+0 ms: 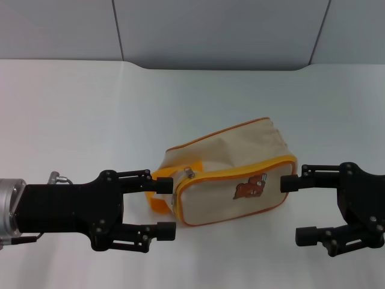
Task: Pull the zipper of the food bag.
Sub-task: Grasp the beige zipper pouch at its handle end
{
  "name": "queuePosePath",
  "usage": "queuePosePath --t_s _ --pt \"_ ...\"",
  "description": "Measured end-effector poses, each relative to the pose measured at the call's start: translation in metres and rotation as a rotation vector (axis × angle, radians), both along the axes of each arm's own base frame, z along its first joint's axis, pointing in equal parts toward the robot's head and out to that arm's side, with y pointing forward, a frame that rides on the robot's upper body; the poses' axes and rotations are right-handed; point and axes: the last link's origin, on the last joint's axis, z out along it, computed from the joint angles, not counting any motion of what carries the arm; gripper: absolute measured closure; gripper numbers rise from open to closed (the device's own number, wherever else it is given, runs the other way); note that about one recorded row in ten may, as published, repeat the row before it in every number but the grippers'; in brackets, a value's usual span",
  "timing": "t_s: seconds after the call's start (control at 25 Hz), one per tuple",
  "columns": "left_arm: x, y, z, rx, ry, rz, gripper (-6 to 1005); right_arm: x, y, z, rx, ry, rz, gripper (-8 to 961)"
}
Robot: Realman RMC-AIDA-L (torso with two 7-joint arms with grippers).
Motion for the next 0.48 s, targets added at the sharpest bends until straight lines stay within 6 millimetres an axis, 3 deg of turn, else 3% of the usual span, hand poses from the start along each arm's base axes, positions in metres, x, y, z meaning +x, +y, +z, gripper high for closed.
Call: queuePosePath --t_s 0.48 --pt "0.0012 0.0008 -0.0019 0.002 0.002 -0.003 183 0.0028 -0.0017 -0.0012 -0.001 -0.005 -0.008 118"
